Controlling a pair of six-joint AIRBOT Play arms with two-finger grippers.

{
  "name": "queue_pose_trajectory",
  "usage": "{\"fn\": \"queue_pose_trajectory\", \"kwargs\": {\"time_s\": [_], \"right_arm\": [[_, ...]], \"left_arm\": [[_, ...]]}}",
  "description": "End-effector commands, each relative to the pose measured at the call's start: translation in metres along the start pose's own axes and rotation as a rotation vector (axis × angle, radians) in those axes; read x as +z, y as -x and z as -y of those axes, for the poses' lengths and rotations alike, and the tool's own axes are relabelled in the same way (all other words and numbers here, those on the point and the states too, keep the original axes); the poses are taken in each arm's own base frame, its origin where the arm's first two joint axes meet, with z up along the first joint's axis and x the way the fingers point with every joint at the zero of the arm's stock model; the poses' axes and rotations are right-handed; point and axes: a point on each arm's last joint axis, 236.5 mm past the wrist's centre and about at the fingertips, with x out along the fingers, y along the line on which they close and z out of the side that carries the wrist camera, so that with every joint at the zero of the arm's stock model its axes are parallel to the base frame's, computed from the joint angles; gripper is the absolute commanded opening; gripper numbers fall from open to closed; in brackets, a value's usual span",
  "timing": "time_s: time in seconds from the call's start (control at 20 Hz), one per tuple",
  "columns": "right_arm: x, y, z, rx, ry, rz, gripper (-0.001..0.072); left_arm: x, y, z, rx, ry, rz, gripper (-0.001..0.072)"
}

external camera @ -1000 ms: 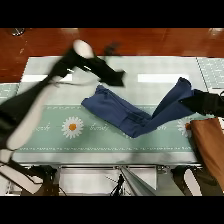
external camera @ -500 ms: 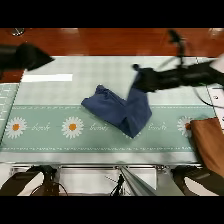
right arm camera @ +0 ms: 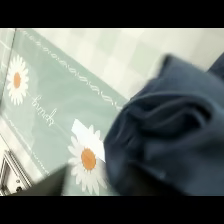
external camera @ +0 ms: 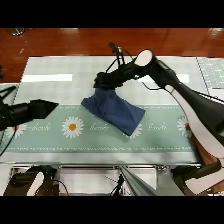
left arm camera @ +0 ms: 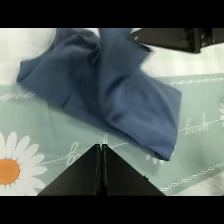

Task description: Fold the shirts.

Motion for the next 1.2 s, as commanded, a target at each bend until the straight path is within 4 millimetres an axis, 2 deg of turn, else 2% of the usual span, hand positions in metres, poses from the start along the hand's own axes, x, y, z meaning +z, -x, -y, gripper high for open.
{"fn": "queue_pose_trajectory", "kwargs": {"time_s": [0.0, 0.05, 0.1, 0.15, 0.25, 0.35, 0.4, 0.45, 0.5, 0.55, 0.6, 0.65, 0.75, 0.85, 1.0, 1.15], "right_arm": [[0.006, -0.013, -0.001, 0.060, -0.034, -0.007, 0.0627], [0.006, 0.005, -0.001, 0.069, -0.026, -0.023, 0.0627], [0.005, 0.031, 0.002, 0.074, -0.029, -0.047, 0.0626], [0.000, 0.062, 0.005, 0.082, -0.034, -0.081, 0.0626], [-0.024, 0.137, 0.018, 0.026, -0.010, -0.166, 0.0616], [-0.054, 0.214, 0.060, -0.271, 0.027, -0.195, 0.0616], [-0.066, 0.246, 0.081, -0.429, 0.018, -0.159, 0.0616], [-0.079, 0.271, 0.098, -0.551, -0.014, -0.094, 0.0616], [-0.093, 0.287, 0.113, -0.633, -0.083, 0.010, 0.0616], [-0.109, 0.289, 0.125, -0.660, -0.166, 0.113, 0.0616], [-0.129, 0.279, 0.139, -0.651, -0.278, 0.228, 0.0616], [-0.146, 0.259, 0.149, -0.601, -0.391, 0.327, 0.0616], [-0.177, 0.205, 0.162, -0.414, -0.608, 0.459, 0.0615], [-0.201, 0.162, 0.169, -0.297, -0.742, 0.460, 0.0616], [-0.216, 0.129, 0.180, -0.320, -0.760, 0.362, 0.0616], [-0.209, 0.102, 0.180, -0.278, -0.767, 0.258, 0.0616]], "left_arm": [[-0.010, -0.016, -0.022, 0.032, 0.052, 0.017, 0.0027], [-0.007, -0.019, -0.027, 0.040, 0.062, 0.027, 0.0027], [-0.005, -0.022, -0.030, 0.046, 0.070, 0.031, 0.0027], [-0.003, -0.024, -0.033, 0.051, 0.077, 0.033, 0.0027], [-0.005, -0.028, -0.036, 0.054, 0.087, 0.019, 0.0027], [-0.006, -0.030, -0.038, 0.055, 0.093, 0.010, 0.0027], [-0.006, -0.030, -0.038, 0.056, 0.095, 0.008, 0.0027], [-0.007, -0.031, -0.039, 0.056, 0.098, 0.004, 0.0027], [-0.007, -0.032, -0.040, 0.057, 0.100, 0.000, 0.0027], [-0.009, -0.033, -0.041, 0.058, 0.100, -0.004, 0.0027], [-0.012, -0.035, -0.043, 0.060, 0.102, -0.013, 0.0027], [-0.015, -0.038, -0.045, 0.062, 0.108, -0.024, 0.0026], [-0.026, -0.044, -0.049, 0.064, 0.123, -0.049, 0.0026], [-0.037, -0.050, -0.052, 0.063, 0.134, -0.078, 0.0027], [-0.046, -0.056, -0.049, 0.052, 0.128, -0.108, 0.0027], [-0.051, -0.059, -0.043, 0.040, 0.112, -0.124, 0.0027]]}}
